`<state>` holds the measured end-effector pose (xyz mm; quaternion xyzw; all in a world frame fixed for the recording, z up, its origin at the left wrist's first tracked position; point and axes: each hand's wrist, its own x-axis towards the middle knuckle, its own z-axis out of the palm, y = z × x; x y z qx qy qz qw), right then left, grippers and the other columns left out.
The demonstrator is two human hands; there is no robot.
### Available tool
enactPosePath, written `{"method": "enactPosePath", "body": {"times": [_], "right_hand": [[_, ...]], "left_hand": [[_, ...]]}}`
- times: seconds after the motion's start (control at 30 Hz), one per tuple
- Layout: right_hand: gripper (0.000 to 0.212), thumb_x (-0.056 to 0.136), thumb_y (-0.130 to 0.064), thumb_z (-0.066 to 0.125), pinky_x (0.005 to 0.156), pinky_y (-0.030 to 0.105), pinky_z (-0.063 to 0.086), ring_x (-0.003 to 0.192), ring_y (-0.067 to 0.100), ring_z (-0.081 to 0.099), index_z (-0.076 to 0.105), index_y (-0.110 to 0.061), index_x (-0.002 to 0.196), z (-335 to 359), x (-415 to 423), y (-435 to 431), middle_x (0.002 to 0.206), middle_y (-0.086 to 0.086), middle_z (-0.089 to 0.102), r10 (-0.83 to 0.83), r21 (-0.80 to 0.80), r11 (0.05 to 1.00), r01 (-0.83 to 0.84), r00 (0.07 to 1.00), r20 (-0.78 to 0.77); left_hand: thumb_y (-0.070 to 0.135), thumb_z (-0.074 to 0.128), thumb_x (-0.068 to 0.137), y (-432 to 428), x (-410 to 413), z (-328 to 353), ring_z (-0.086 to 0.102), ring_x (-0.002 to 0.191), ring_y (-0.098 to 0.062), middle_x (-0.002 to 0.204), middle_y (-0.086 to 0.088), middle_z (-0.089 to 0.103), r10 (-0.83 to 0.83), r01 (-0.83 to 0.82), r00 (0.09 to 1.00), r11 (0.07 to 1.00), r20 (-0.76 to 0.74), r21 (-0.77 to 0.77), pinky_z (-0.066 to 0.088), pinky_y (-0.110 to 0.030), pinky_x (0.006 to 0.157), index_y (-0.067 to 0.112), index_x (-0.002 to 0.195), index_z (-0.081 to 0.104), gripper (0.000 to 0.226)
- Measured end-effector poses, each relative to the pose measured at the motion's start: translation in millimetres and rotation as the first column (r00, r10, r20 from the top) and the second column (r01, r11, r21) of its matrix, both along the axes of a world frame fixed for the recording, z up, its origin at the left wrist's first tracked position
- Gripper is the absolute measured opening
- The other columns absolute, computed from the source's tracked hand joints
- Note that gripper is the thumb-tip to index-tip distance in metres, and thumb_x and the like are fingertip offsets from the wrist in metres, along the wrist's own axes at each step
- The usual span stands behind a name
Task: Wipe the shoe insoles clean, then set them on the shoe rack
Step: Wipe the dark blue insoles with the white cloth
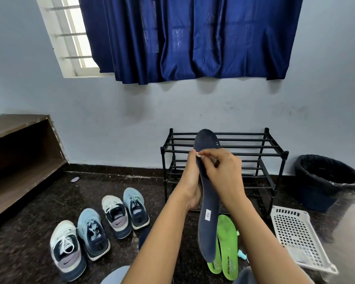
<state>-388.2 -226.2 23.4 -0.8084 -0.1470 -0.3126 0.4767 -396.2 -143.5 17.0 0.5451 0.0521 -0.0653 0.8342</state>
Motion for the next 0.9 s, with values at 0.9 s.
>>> {"method": "enactPosePath", "body": {"times": [0.9], "right_hand": [[0.015, 0.080, -0.001, 0.065, 0.076, 0.003, 0.036, 0.077, 0.012, 0.058, 0.074, -0.011, 0.087, 4, 8, -5, 0.085, 0.004, 0.067, -0.092, -0.034, 0.995, 0.095, 0.992, 0.087]], "left_hand": [[-0.008, 0.047, 0.091, 10, -2, 15, 0.064, 0.062, -0.019, 0.071, -0.009, 0.067, -0.050, 0.046, 0.983, 0.999, 0.178, 0.027, 0.052, -0.026, 0.055, 0.009, 0.097, 0.064, 0.025]]}}
